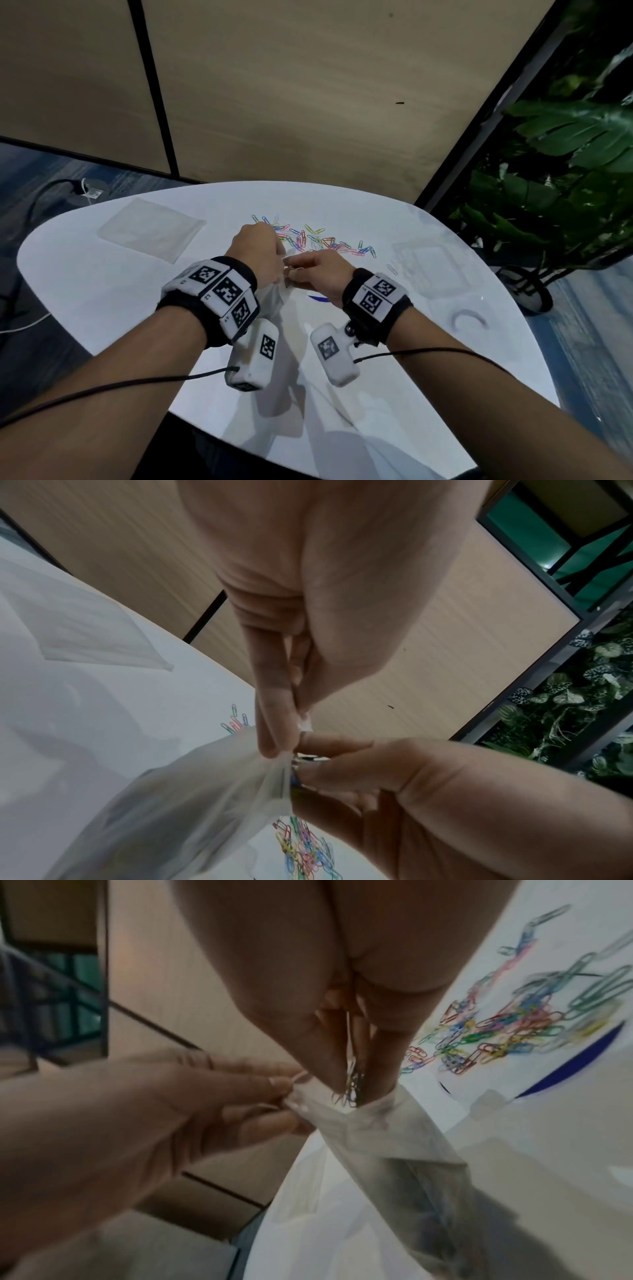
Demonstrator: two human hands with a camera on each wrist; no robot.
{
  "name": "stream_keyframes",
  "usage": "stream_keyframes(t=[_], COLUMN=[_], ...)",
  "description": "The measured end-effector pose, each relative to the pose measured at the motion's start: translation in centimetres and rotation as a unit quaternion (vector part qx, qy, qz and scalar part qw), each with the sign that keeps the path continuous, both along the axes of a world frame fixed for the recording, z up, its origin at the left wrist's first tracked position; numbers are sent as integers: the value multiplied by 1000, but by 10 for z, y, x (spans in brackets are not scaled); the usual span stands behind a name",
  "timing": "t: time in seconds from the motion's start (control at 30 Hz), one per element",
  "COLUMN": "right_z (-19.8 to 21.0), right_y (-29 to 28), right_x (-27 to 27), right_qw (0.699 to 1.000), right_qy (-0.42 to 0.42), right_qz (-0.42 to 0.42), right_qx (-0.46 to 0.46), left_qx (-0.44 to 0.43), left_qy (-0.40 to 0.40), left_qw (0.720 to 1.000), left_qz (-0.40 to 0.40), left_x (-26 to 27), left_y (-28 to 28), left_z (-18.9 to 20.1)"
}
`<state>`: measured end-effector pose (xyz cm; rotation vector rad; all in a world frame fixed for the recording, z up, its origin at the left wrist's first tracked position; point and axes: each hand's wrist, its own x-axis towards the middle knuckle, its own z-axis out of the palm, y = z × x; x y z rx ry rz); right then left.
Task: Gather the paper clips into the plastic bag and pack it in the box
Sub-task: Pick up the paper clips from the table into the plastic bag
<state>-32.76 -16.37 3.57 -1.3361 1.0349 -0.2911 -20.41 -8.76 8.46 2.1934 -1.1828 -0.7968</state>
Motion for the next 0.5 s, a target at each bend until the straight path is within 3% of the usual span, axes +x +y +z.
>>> stream_keyframes(t=[0.1,0.2,0.27,0.33,0.4,0.43,0.5], right_z=[-5,4,12,20,13,6,-16], right_y=[3,10,6,-6,-35,-52,-84], right_x=[7,9,9,4,-9,-19,-47], right_qw=[986,910,905,965,985,973,910], right_qy=[85,188,182,89,60,112,306], right_qz=[61,178,221,155,31,-16,-37], right_qx=[-129,-323,-313,-192,-156,-199,-276], left_qx=[-2,0,-4,-11,-10,-9,-10], left_qy=[9,14,16,11,16,22,29], left_qw=[1000,1000,1000,1000,1000,1000,999], left_qz=[0,0,4,10,13,15,19], left_x=[1,3,4,6,10,12,15], left_y=[-1,-1,0,3,5,6,8], left_z=[-2,-2,0,1,2,3,6])
